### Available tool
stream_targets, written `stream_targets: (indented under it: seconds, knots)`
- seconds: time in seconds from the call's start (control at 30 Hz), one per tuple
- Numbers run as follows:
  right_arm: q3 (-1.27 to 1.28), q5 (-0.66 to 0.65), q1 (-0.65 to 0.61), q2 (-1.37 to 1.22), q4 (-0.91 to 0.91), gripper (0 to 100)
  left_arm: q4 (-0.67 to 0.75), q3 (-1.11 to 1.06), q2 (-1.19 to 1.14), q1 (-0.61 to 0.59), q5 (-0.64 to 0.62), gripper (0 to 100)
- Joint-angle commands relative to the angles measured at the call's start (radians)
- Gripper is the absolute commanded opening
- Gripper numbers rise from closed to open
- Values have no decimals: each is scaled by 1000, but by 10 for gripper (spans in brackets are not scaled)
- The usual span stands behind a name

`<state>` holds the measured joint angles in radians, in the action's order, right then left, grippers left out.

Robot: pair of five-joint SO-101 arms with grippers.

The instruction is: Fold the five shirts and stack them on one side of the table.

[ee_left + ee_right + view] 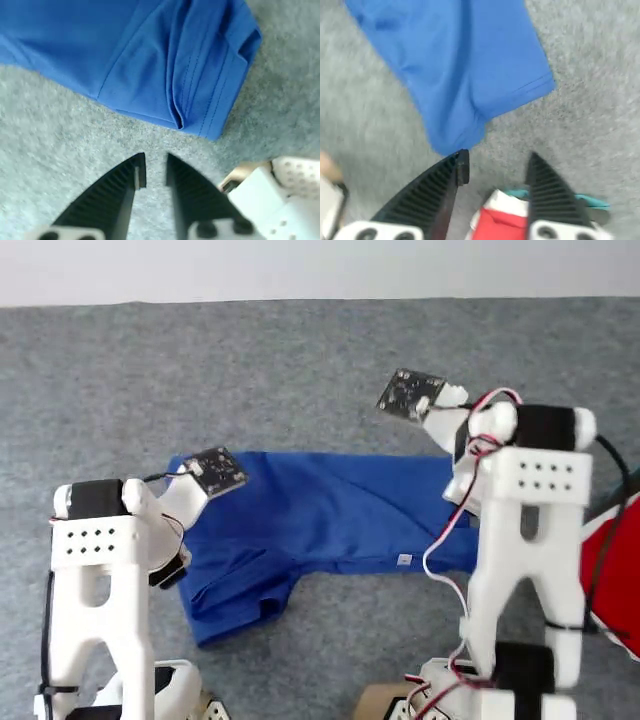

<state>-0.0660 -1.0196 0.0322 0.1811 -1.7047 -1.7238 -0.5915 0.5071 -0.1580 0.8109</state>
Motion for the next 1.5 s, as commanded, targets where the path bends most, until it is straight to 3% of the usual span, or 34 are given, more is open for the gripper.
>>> stream_targets:
  seconds: [0.0,0.13,0.27,0.67,0.93,1.1,1.47]
  knots:
    - [-9,236,-15,-79,124,14,20,25,29,-6,-161,6]
    - [-9,459,-41,-185,243,20,20,62,31,-8,-365,6]
    - [-9,516,-77,-309,351,10,35,102,31,-8,-486,6]
    - [-46,514,-61,-653,605,10,37,159,28,-8,-512,6]
    - [-374,508,4,-892,601,10,37,159,28,-6,-512,6]
    - [-615,508,1,-986,483,10,34,159,29,-6,-512,6]
    - [-999,512,-38,-992,-62,15,20,160,29,-3,-512,6]
